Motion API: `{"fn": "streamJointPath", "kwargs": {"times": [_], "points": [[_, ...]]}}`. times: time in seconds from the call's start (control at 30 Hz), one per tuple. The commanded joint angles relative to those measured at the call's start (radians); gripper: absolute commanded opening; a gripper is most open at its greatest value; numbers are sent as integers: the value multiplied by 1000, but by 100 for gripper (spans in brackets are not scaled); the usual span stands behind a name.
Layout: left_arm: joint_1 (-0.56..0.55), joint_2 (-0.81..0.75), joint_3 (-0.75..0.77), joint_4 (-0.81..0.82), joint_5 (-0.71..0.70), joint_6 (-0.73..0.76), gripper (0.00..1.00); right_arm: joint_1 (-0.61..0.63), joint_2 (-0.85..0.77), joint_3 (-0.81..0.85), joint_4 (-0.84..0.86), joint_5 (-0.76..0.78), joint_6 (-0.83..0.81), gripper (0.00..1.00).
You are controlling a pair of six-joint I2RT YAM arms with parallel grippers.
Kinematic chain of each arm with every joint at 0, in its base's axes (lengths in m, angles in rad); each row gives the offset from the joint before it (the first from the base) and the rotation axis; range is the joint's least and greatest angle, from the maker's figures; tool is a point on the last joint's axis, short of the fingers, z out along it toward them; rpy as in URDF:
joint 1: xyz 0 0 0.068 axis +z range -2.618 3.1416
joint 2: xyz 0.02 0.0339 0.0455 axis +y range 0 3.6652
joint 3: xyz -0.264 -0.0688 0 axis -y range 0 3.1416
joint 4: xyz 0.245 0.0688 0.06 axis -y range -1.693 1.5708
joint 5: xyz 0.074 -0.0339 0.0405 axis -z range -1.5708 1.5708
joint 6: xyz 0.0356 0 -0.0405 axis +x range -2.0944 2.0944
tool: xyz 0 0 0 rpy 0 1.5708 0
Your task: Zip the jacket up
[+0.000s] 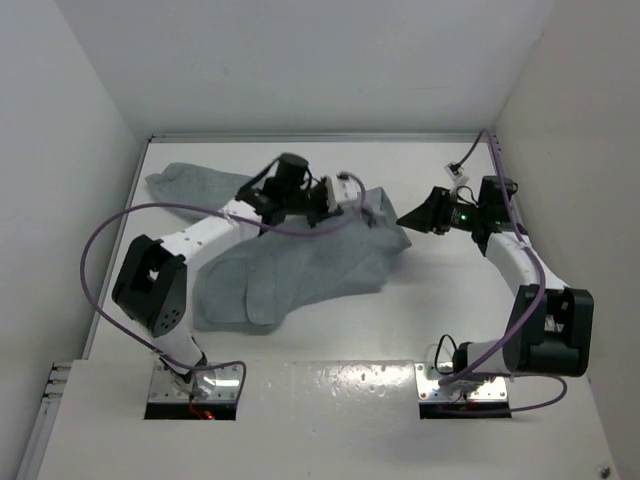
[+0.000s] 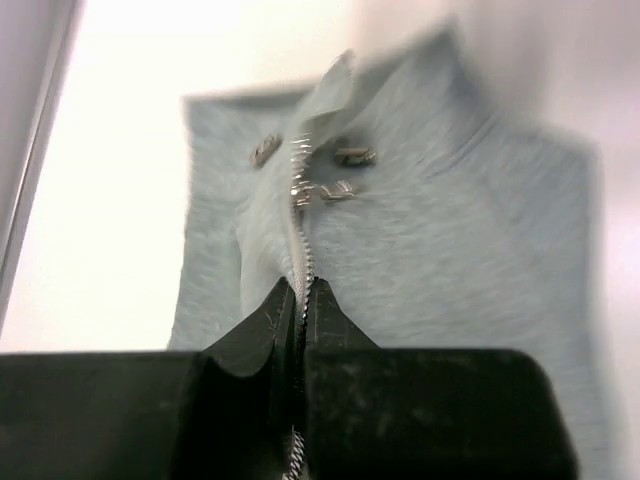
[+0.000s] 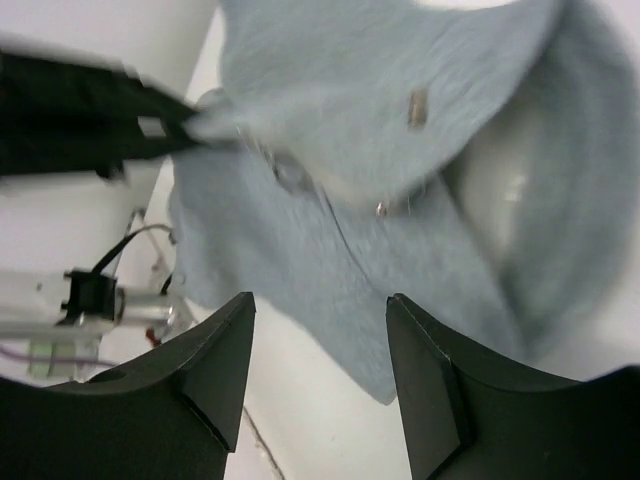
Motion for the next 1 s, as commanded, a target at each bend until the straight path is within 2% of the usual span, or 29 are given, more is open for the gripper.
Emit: {"fn": "streamJointPath", "kwargs": {"times": [0.0, 0.03, 0.07, 0.13, 0.2, 0.33, 0.43, 0.53, 0.6, 0.77, 0.8, 0.87, 0.93, 0.97], "points": [[76, -3, 155, -82, 285, -373, 0, 42, 2, -10, 103, -100, -9, 56], [99, 10, 168, -92, 416, -409, 0, 49, 9, -15, 121, -96, 0, 56], [135, 11, 168, -92, 485, -441, 0, 49, 16, -19, 141, -96, 29, 56], [144, 35, 168, -92, 581, -519, 0, 49, 38, -45, 266, -96, 96, 56], [172, 35, 168, -101, 631, -530, 0, 53, 70, -55, 392, -99, 202, 56], [172, 11, 131, -101, 644, -477, 0, 94, 131, -6, 615, -94, 324, 56], [183, 23, 131, -110, 673, -493, 0, 125, 182, 57, 643, -128, 308, 54], [204, 50, 171, -110, 704, -532, 0, 193, 210, 95, 676, -188, 302, 38], [204, 64, 198, -110, 693, -546, 0, 237, 190, 94, 677, -209, 276, 34], [215, 84, 222, -101, 672, -587, 0, 282, 119, 54, 453, -219, 115, 31], [224, 84, 231, -101, 661, -587, 0, 283, 83, 51, 366, -196, 24, 31], [224, 84, 231, -92, 650, -598, 0, 282, 55, 34, 249, -145, -35, 31], [224, 84, 231, -92, 650, -607, 0, 295, 9, 33, 191, -131, -139, 31], [224, 84, 231, -92, 650, -607, 0, 312, -4, 51, 84, -87, -215, 36]]}}
